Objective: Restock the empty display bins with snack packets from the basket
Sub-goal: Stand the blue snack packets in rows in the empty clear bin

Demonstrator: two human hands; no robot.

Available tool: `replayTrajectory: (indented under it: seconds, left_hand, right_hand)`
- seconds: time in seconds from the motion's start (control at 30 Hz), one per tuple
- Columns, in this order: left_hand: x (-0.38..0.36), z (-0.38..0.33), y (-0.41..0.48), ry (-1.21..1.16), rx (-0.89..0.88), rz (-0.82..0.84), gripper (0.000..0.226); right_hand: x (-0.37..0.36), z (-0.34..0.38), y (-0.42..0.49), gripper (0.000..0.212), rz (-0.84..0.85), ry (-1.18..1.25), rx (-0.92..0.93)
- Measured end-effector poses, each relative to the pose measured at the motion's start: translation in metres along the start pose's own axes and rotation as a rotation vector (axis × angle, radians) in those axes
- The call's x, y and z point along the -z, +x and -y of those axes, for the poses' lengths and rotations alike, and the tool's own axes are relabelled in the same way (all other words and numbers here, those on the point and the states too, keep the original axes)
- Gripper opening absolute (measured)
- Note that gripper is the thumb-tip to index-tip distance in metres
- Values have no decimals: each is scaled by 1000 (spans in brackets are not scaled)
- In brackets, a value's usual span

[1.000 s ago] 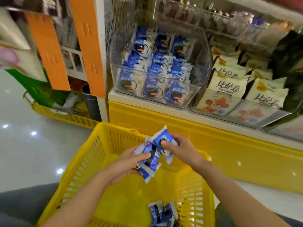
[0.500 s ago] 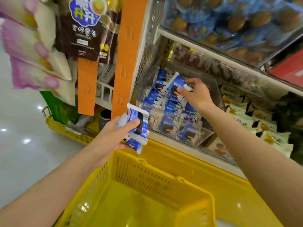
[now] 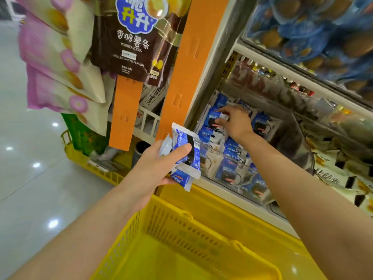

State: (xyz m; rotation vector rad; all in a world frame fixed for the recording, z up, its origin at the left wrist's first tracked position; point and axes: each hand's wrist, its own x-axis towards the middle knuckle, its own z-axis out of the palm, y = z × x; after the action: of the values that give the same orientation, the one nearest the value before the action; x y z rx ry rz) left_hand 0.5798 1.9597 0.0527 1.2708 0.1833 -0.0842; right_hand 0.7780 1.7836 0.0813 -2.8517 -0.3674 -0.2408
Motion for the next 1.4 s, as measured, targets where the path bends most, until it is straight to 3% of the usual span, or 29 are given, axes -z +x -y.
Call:
replayTrajectory:
  seconds: [0.07,0.17,0.23,0.33,0.43,0.57,0.63,0.73,0.83,0.93,1.13,1.27,1.4]
  left_hand:
    - [-3,-1,-1,-8,9,3,32]
    - [-7,-4,-6,-37,24,3,35]
    - [-10,-6,-11,-51,33,4,38]
    - [-17,-9,-19,-70,31,25,41]
    - [-30,-11,-27,-89,29,58,44]
    - [-40,-6,-33,-66,13,26,34]
    - [-40,-5,-33,-58,22,0,32]
    - [-39,-4,-28,-69,-6,-20,31]
    - [-40,-6,-20,-15,-49,-13,40]
    - [-39,-6,-11,11,-87,-55,41]
    - [-39,-6,8,17,-157,-114,33]
    - [-40,-11,20,29,-230,-110,33]
    - [-44,-17,34,76,-280,-81,32]
  right_hand:
    - [7,9,-13,47,-126,5,13]
    - [23,35,-61,23,-263,407,161]
    - [30,49,-105,23,-124,475,315]
    - [31,60,-156,59,168,442,422]
    - [29,60,-172,64,200,547,293]
    - [38,59,-175,29,120,718,85]
    - [45,56,-173,16,104,873,-120]
    - [54,42,-164,26,209,1061,-398]
    - [59,25,-157,32,322,952,-356]
    - [67,9,-144,34,349,1054,-325]
    - [72,-29,-85,10,63,1155,-531]
    - [57,-46,-42,17,-79,988,-656]
    - [39,-56,-13,18,-162,1111,-649]
